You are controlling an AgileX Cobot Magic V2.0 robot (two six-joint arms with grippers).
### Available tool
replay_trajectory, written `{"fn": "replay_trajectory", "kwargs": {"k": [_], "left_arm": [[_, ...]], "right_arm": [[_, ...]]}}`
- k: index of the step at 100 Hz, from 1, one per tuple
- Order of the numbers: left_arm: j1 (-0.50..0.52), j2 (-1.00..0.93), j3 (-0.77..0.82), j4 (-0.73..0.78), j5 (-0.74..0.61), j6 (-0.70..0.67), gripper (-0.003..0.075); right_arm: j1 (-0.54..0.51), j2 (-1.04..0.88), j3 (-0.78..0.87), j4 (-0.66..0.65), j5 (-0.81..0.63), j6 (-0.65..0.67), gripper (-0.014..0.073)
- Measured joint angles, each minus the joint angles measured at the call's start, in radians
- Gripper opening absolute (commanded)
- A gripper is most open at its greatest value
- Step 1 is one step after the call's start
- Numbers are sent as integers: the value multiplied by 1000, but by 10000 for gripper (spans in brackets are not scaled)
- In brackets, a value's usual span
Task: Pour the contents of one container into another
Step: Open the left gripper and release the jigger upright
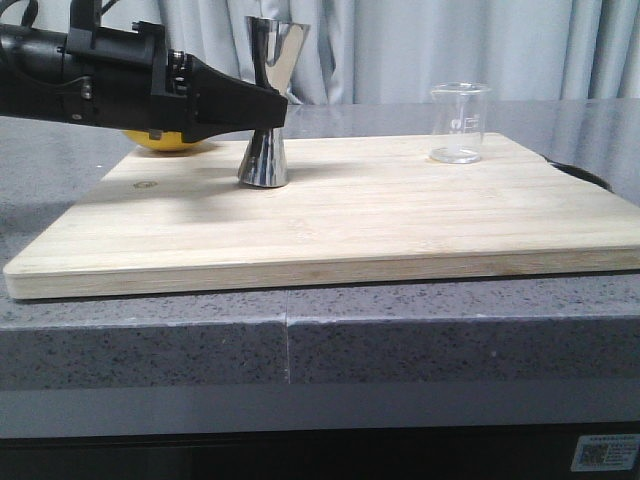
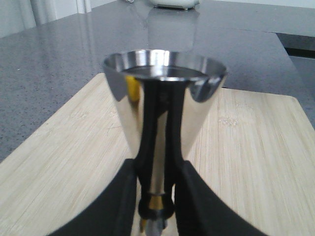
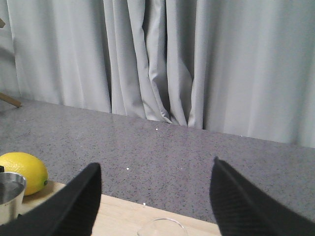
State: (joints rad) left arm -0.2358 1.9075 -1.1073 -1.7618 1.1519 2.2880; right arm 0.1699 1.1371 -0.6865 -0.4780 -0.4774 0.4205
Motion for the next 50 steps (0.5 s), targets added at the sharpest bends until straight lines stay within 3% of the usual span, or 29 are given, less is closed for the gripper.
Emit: {"fn": "replay_trajectory", "kwargs": {"k": [27,50], "left_arm": [[0,0,0,0,0,-2,172],[0,0,0,0,0,-13,174]], "right_arm": [[0,0,0,0,0,0,428],[0,0,0,0,0,0,428]]}}
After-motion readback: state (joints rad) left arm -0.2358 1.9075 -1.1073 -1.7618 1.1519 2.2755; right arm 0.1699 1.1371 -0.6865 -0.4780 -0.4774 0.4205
